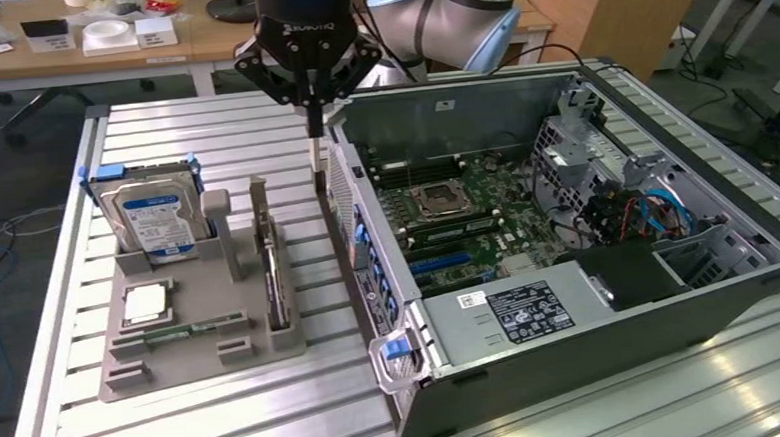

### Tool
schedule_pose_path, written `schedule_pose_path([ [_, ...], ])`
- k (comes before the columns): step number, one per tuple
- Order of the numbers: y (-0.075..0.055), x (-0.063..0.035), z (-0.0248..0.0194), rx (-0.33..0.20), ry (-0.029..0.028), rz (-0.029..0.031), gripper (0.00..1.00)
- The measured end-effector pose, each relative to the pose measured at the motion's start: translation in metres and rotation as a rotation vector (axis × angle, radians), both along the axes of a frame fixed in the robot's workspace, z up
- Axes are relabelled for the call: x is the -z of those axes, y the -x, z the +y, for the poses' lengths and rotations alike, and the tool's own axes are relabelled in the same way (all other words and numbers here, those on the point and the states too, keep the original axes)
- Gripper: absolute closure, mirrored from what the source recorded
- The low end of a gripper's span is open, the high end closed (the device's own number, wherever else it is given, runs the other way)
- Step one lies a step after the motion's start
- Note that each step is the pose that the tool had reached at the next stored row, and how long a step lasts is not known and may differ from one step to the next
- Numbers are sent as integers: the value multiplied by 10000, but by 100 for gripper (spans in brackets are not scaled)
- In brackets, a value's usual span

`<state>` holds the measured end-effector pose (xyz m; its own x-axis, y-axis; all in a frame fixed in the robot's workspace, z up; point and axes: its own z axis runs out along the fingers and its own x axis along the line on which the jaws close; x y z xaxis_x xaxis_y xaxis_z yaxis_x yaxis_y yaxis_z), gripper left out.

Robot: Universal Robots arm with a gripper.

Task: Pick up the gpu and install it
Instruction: 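Reach for the gpu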

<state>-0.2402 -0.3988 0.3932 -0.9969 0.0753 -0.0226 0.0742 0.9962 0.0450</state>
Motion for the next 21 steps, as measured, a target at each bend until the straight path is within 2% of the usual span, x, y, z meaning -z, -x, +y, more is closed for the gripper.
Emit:
schedule_pose_path([
  [21,305,1,0,-1,-1,0,89],
])
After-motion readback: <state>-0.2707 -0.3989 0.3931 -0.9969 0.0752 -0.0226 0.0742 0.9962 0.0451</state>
